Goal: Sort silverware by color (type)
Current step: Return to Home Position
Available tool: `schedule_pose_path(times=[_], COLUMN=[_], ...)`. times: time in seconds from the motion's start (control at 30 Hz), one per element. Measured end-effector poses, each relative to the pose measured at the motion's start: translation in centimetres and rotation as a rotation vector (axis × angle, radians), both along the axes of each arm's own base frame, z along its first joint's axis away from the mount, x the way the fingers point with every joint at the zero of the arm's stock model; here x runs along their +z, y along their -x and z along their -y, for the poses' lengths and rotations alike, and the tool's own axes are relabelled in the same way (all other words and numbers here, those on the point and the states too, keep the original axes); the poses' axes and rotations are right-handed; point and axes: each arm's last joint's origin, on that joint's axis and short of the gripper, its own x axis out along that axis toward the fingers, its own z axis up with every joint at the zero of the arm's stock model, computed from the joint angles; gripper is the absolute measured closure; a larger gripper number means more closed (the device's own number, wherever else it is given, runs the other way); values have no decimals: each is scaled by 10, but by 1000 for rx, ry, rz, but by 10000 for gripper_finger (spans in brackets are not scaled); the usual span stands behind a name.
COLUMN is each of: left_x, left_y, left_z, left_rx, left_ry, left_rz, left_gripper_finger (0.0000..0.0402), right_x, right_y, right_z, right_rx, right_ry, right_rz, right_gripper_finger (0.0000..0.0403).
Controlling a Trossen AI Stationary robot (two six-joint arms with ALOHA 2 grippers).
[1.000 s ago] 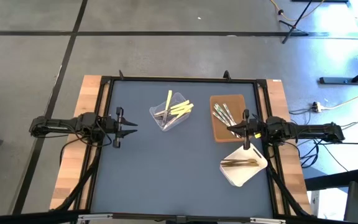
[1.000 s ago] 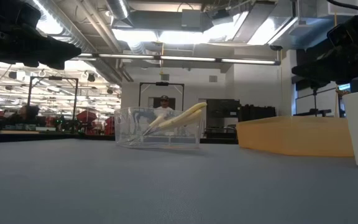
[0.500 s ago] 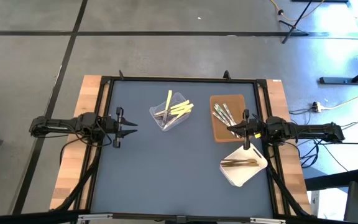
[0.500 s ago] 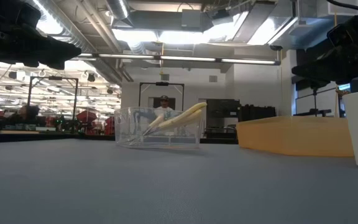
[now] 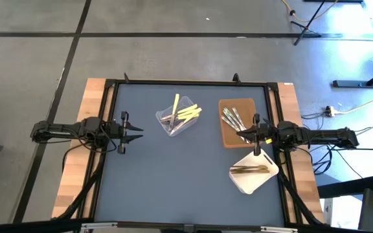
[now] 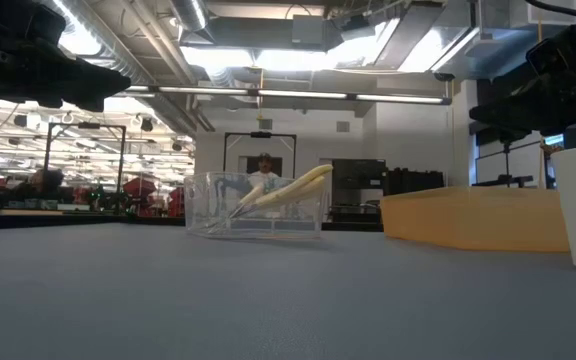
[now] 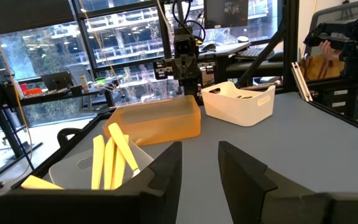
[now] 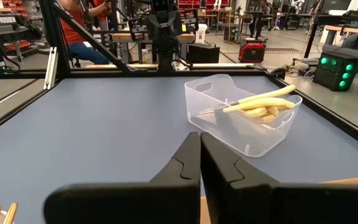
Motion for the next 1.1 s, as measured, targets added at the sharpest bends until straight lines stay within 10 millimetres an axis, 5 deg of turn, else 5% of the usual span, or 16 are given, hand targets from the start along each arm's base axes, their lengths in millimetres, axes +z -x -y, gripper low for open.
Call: schedule_pose_path(times=[1.1], left_x=[0], left_y=[0], left_z=[0], left_rx=[0], left_ry=[0], left_rz=[0], left_gripper_finger=[303], right_x=[11], right_y=[7], right_z=[0], right_rx=[-2], right_ry=[-2], right_rz=[129], right_gripper_finger=[402])
